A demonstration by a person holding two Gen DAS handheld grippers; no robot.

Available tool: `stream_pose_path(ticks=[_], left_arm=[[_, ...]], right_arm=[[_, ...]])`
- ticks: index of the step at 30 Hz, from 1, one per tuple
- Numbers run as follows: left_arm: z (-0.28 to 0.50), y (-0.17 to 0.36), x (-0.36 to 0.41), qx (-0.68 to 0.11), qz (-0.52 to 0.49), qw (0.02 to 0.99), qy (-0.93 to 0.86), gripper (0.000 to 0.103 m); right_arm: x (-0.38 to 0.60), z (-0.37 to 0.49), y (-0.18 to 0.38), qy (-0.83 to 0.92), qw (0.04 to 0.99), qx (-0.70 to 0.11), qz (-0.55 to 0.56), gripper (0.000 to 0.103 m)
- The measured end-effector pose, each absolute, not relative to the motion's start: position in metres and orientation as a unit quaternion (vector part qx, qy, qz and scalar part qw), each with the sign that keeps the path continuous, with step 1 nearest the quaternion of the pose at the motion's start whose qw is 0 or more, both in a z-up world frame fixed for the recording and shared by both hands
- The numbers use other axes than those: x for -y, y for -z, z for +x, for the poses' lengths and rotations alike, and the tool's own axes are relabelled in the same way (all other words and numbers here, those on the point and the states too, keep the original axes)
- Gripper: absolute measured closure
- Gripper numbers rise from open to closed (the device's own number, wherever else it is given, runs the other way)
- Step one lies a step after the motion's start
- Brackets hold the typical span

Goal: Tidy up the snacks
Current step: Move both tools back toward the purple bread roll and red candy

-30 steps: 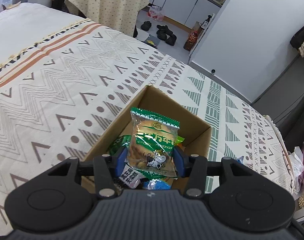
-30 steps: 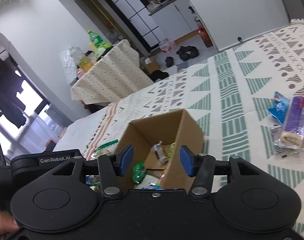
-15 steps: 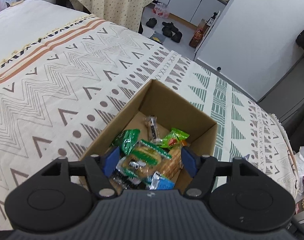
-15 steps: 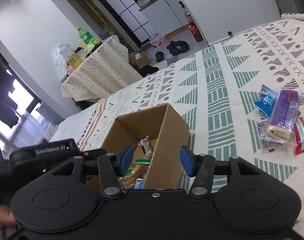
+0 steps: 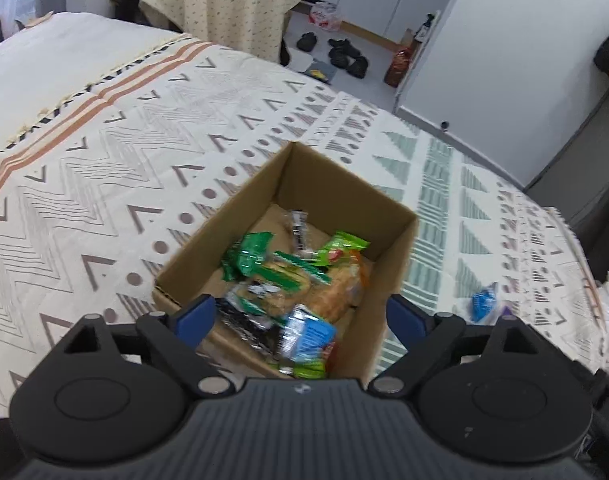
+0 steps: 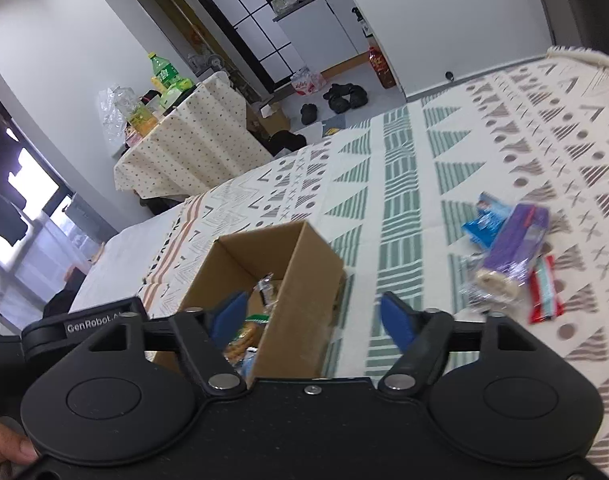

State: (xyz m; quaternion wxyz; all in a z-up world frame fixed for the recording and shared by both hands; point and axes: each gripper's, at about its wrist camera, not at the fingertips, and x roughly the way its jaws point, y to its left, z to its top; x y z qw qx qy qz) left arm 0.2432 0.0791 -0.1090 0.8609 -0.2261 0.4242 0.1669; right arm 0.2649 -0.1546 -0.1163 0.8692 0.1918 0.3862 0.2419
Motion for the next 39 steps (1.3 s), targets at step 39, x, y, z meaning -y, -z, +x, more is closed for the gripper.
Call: stream_pose_path(ticks=[39], left_arm=[[0.268,0.103,0.049,-0.428,-0.196,0.879,-0.076,0.000]], right_arm=[[0.304,0.271,0.136,-0.161,0.865,-0.399,0.258,0.016]])
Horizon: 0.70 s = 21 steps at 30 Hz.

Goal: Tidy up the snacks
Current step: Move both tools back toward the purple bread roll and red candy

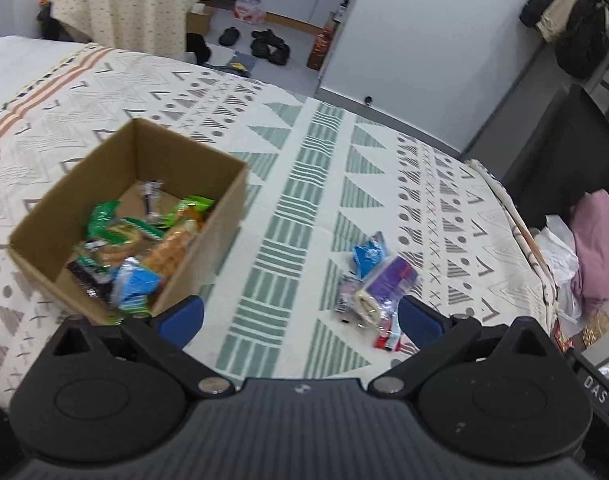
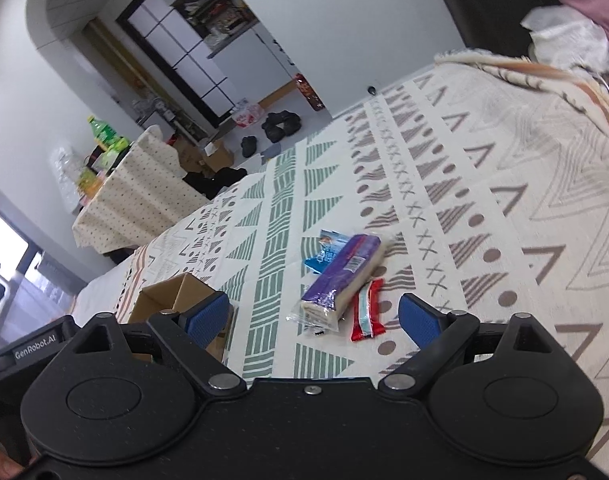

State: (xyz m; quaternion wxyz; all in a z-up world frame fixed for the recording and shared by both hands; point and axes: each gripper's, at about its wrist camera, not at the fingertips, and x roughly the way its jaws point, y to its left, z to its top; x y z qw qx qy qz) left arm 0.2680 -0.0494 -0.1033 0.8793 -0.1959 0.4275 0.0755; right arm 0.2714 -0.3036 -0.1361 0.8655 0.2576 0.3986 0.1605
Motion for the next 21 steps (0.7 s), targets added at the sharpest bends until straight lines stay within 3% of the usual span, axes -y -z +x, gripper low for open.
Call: stream_pose_path(ticks=[8,15,21], left_arm=[[0.293,0.123,0.062,-0.430,-0.200,0.879,-0.051,0.004],[0.319,0.152,0.058,-0.443,-0.223,0.867,-0.050,0.034],[0.341,0.179,0.053,-0.461,-0.245,0.851,-0.045,0.046]], right_arm=[[0.314,0.287,0.157,-0.144,0.840,-0.421,0.310,0.033],[0.305,0.315,0.173,-0.138,0.824,-0.430,0.341,0.043],[0.290,0.338,0.189,-0.138,0.814,-0.452,0.337,0.048]])
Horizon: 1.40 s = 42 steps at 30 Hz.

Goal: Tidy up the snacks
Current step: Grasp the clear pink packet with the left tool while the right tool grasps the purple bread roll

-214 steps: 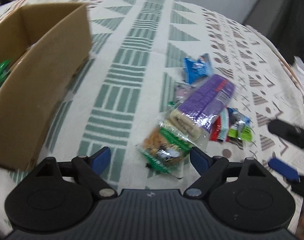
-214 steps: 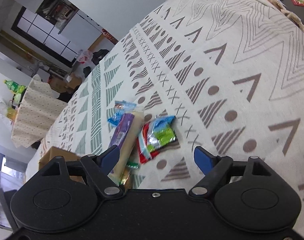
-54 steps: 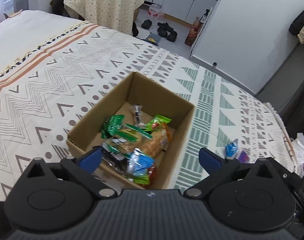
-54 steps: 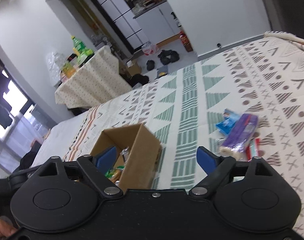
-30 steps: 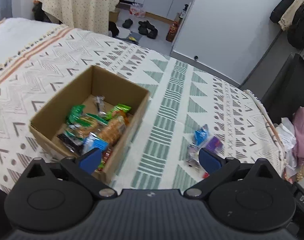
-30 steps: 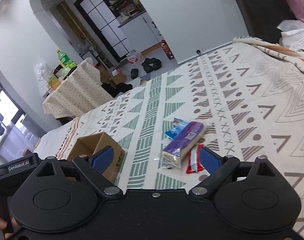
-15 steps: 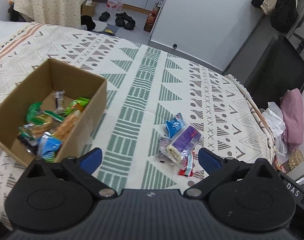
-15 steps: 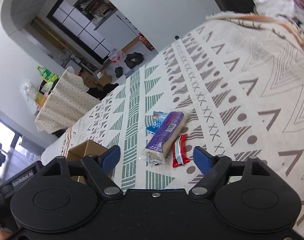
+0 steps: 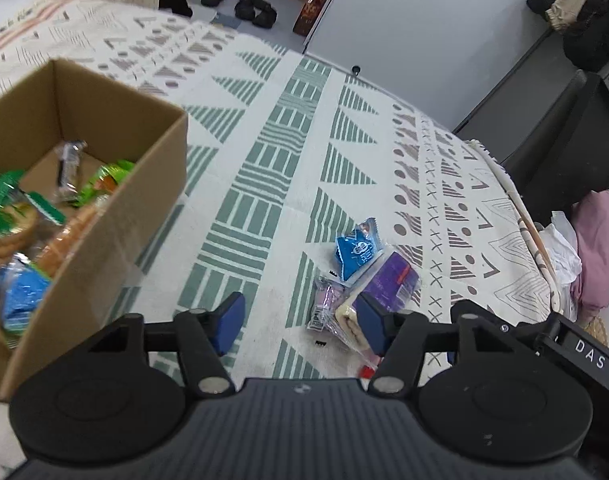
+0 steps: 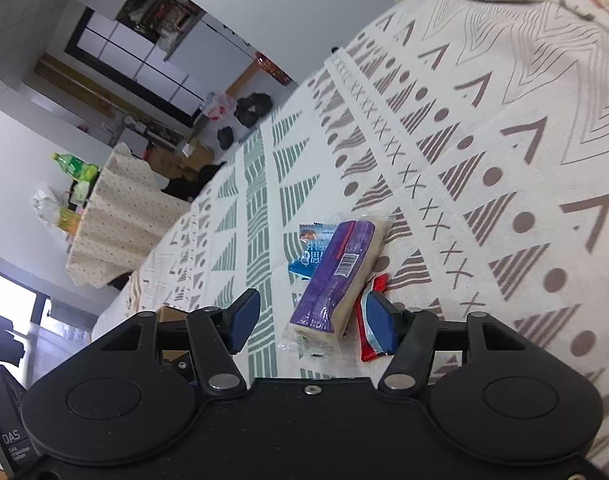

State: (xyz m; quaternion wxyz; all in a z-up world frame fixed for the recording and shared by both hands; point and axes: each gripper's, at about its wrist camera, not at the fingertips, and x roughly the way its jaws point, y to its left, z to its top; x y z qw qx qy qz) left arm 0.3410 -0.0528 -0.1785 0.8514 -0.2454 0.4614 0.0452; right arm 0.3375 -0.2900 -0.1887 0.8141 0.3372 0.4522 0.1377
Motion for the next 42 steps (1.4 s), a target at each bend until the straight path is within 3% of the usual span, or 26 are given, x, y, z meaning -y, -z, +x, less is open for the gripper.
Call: stream_pose_path(ticks=[4,25,29,32,34,36,42], left_arm=[[0.357,0.195,0.052,-0.474,-0.256,0.842,-0.040,0.054],[0.397,0.242,0.073,-0.518,-0.268,0.813,0.010,0.054],[0.399,0.241,0.077,-0.519,-0.255,0.816,0.009,0.054],[0.398,0.240,0.081,-0.519,-0.245,0.819,0.010,0.055],[0.398,0.239,0.083,-0.520,-0.230,0.823,0.000,0.066],[0.396,0.237,0.084,-0.520,-0.225,0.824,-0.004,0.070],[0.386,0.225,0.081,-0.518,-0.225,0.825,-0.016,0.074]], right_arm=[[0.287,0.354,0.199,-0.133,0.808,-0.462,0.342,0.049],[0.258,0.397,0.246,-0.106,0.791,-0.521,0.302,0.051],[0.257,0.400,0.247,-0.092,0.796,-0.522,0.293,0.068],[0.263,0.397,0.248,-0.094,0.795,-0.519,0.300,0.071],[0.266,0.393,0.246,-0.089,0.796,-0.517,0.301,0.072],[0.268,0.388,0.244,-0.086,0.798,-0.514,0.302,0.073],[0.271,0.377,0.231,-0.092,0.803,-0.498,0.313,0.073]])
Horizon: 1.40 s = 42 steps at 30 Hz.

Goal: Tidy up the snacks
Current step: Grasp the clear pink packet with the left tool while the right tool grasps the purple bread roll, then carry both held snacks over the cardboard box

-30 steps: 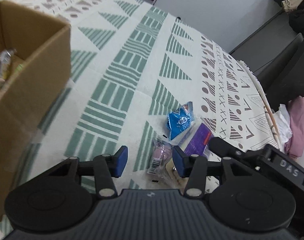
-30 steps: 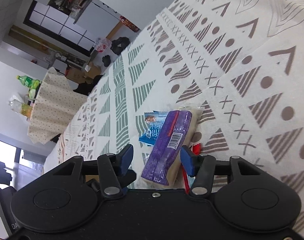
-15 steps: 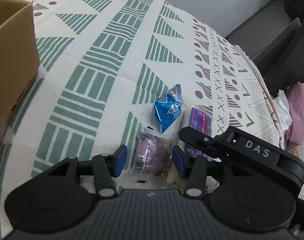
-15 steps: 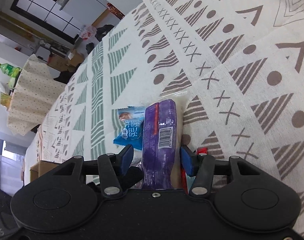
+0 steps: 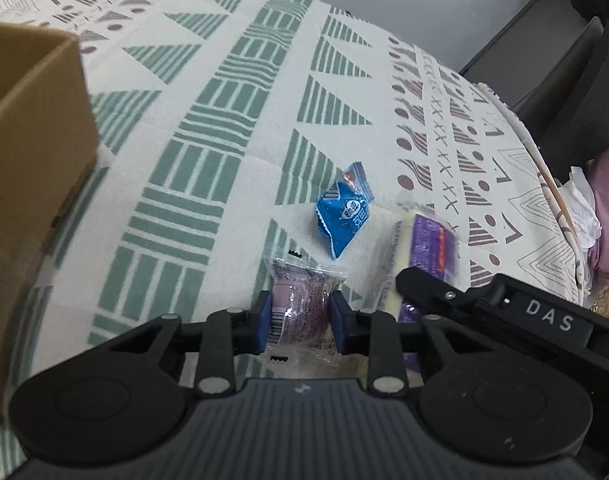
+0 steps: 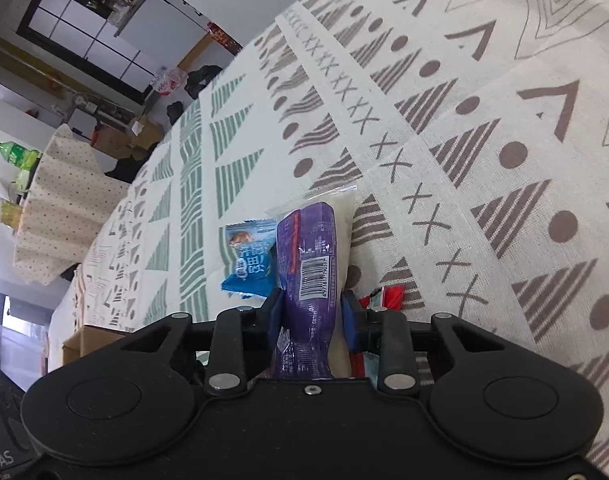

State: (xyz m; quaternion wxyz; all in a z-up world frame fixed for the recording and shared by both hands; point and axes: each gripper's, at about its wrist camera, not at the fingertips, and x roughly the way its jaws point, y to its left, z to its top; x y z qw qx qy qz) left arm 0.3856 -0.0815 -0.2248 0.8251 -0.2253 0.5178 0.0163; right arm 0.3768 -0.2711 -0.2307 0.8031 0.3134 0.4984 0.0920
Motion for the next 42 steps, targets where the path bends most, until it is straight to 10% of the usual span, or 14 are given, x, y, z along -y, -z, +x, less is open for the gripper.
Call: stream_pose_path(ticks=[42], left_arm=[[0.257,0.073,-0.029,-0.387,-0.244,0.883,-0.105,0.074]], right_arm=[[0.200,0.293,0.129,-0.236,0.841,-0.370,0.315,0.073]])
